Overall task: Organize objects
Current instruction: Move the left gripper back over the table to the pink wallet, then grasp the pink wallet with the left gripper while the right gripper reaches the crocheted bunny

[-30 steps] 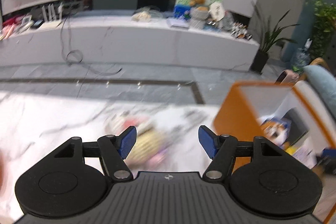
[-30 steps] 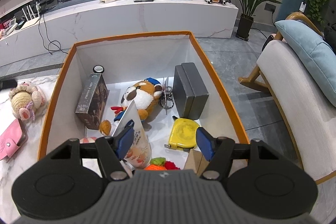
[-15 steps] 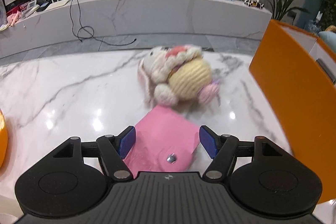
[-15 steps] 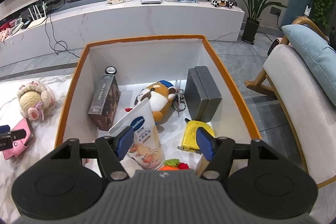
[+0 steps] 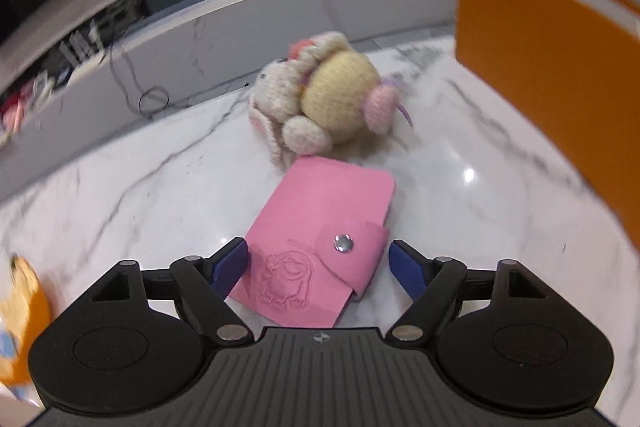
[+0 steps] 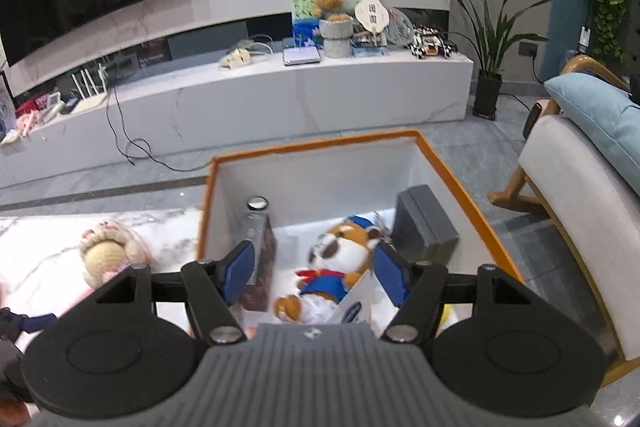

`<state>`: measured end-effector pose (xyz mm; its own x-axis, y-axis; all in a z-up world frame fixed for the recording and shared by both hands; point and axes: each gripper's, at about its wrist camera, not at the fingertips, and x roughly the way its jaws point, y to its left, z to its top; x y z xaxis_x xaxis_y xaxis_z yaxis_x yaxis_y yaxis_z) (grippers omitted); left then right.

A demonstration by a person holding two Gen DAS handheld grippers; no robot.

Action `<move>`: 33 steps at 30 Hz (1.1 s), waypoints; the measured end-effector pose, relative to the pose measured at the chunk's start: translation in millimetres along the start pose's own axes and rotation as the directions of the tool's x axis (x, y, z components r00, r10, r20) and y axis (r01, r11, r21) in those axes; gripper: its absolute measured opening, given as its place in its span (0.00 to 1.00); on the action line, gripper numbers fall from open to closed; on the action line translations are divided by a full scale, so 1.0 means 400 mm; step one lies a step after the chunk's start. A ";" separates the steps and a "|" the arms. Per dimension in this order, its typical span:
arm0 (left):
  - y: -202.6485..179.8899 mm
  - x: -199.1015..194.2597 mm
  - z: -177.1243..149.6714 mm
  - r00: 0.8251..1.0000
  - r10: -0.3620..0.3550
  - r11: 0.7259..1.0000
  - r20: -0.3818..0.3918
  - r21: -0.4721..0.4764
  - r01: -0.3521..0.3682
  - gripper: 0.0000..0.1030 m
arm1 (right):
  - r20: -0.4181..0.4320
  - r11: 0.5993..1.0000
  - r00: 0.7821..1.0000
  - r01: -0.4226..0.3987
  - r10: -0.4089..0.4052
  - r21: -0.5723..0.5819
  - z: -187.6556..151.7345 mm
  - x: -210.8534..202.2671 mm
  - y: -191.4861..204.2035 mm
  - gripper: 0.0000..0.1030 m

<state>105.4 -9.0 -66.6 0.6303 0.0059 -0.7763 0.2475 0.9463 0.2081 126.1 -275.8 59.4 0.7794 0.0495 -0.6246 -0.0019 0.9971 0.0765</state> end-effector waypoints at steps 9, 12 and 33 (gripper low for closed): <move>0.043 0.012 0.008 0.999 -0.038 0.995 -0.008 -0.089 0.037 0.95 | 0.032 0.989 0.992 -0.115 0.118 -0.089 -0.017 -0.003 0.137 0.66; 0.046 0.007 0.000 0.999 -0.042 0.994 0.004 -0.102 0.042 0.95 | 0.037 0.980 0.988 -0.145 0.151 -0.136 -0.030 -0.005 0.186 0.66; 0.111 -0.014 -0.053 0.989 -0.139 0.939 -0.049 -0.325 0.116 1.00 | -0.148 0.920 0.968 -0.241 0.204 -0.308 -0.059 0.202 0.477 0.81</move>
<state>97.4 39.7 -65.5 0.5531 -0.1100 -0.8258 0.0664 0.9939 -0.0880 174.0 -80.2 5.4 0.6611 0.2598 -0.7039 -0.3827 0.9237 -0.0185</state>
